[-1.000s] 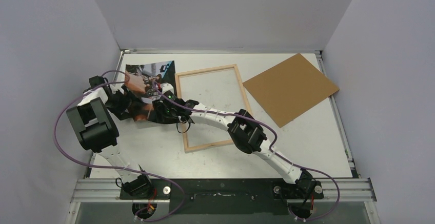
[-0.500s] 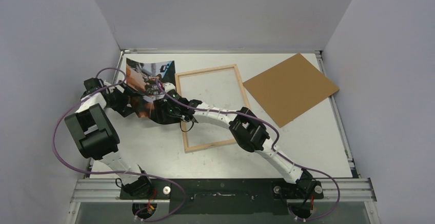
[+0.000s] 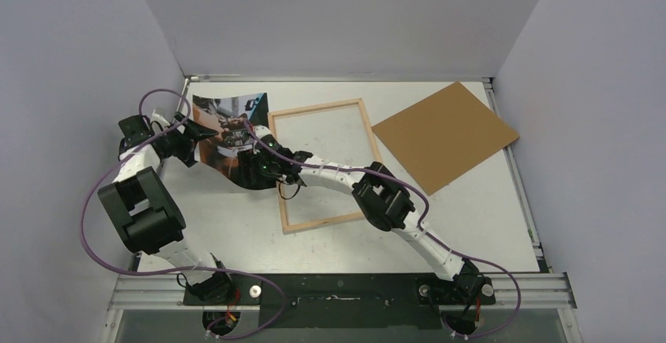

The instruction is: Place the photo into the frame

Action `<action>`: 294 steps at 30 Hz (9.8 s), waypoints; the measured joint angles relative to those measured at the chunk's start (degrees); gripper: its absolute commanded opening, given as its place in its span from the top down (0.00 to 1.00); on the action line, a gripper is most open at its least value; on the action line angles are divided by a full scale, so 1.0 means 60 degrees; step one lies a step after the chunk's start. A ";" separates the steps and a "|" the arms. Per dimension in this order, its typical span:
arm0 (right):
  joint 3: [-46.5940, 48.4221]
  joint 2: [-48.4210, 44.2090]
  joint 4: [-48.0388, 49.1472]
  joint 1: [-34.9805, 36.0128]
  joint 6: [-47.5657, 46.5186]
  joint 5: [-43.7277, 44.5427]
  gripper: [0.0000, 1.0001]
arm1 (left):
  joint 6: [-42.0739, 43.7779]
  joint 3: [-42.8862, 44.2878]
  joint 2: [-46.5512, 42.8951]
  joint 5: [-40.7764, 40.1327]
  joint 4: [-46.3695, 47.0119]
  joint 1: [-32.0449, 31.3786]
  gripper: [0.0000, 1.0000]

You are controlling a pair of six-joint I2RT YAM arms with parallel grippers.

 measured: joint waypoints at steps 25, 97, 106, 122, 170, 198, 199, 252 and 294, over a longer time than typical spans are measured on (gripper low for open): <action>0.0000 -0.0004 -0.0033 -0.0160 -0.0011 -0.0419 0.36 | 0.1133 0.1960 0.0976 -0.2295 -0.3344 0.0178 0.75; -0.3880 -0.4353 0.4044 0.1479 -0.6047 0.2361 0.42 | 0.0219 0.5311 -0.2772 -0.3665 -0.6885 -0.1792 1.00; -0.3832 -0.4350 0.4291 0.1727 -0.5992 0.3457 0.77 | 0.0189 0.5315 -0.2849 -0.3705 -0.6965 -0.1792 1.00; -0.4357 -0.4543 0.5071 0.1541 -0.6240 0.4131 1.00 | 0.0029 0.5956 -0.2823 -0.3155 -0.6856 -0.1800 0.03; -0.6098 -0.8444 0.0000 -0.2014 0.5941 0.6411 1.00 | -0.1137 0.3027 -0.3009 -0.2426 -0.3610 -0.2237 0.03; -0.4452 -0.8470 -0.2983 -0.2022 1.0415 0.6466 1.00 | -0.8284 -0.0550 -0.2182 -0.1636 0.2885 -0.4444 0.26; -0.4564 -0.8484 -0.2969 -0.2022 1.0444 0.6419 1.00 | -0.8357 -0.0623 -0.2120 -0.1628 0.2947 -0.4448 0.26; -1.2764 -1.1358 -0.0521 -0.0994 1.2236 0.5814 0.97 | -0.2514 -0.0703 0.1861 -0.2412 0.2040 -0.3949 0.41; -1.3369 -1.1504 -0.0200 -0.0197 1.4262 0.6324 0.95 | -0.2841 -0.0703 0.2255 -0.1909 0.2805 -0.4189 0.39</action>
